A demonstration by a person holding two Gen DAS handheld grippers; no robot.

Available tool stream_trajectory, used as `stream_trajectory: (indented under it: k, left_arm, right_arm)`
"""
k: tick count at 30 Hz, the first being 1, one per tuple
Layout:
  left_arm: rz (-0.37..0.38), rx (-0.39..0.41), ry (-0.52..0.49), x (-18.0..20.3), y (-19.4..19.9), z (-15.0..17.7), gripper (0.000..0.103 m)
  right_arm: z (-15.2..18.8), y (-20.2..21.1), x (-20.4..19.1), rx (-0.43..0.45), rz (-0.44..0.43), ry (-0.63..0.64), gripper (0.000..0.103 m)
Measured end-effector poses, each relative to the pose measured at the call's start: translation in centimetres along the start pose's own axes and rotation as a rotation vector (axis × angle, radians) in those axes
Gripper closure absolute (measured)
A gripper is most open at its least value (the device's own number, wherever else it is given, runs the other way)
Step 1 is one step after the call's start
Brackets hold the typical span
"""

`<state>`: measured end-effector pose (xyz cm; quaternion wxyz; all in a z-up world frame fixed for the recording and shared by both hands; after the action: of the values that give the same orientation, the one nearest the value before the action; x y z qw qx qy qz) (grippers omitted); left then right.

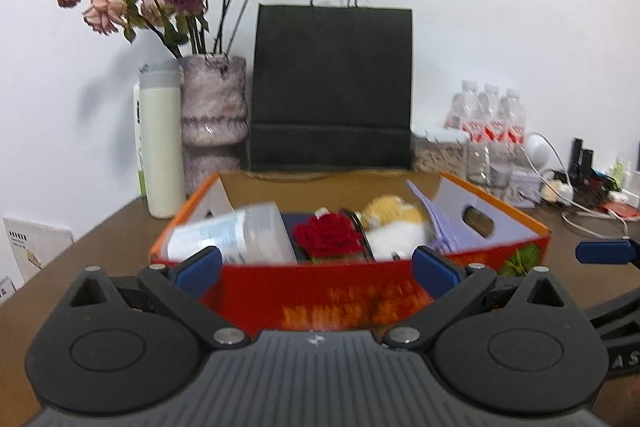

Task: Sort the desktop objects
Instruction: 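Move the left gripper to the braided cable with the pink tie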

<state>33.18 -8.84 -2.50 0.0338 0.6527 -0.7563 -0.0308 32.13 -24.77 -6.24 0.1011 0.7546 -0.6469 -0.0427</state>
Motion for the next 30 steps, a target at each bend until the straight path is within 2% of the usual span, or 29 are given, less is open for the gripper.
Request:
stream_trajectory:
  k: [8, 14, 20, 27, 30]
  left_arm:
    - [0.093, -0.133, 0.007, 2.9, 2.3, 2.5, 0.000]
    - [0.129, -0.226, 0.031, 5.5, 2.9, 4.1, 0.000]
    - [0.117, -0.306, 0.043, 7.5, 2.4, 5.3, 0.000]
    - [0.069, -0.380, 0.020, 8.6, 1.6, 6.5, 0.000]
    - [0.043, -0.385, 0.006, 8.8, 1.3, 6.5, 0.000]
  right_arm:
    - [1.6, 1.0, 2.8, -0.077, 0.034, -0.060, 0.000]
    - [2.5, 1.8, 4.8, -0.106, 0.047, -0.060, 0.000]
    - [3.4, 2.2, 6.4, -0.142, 0.035, -0.078, 0.000]
    - [4.0, 2.4, 8.0, -0.169, 0.035, -0.086, 0.000]
    - [4.3, 2.3, 8.4, -0.186, 0.042, -0.098, 0.000]
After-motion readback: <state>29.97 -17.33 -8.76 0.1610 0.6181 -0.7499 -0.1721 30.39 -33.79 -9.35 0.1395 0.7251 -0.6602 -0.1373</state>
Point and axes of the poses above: each gripper's, at about its wrist camera, not at the fingertips, and y roughly against the way its jaws point, x to its right, z to its underside, the point moved 8 cm from there along -y, roughly the way its jaws point, and after that the axes turned 12 degrees about x, right-handed, at the moved point
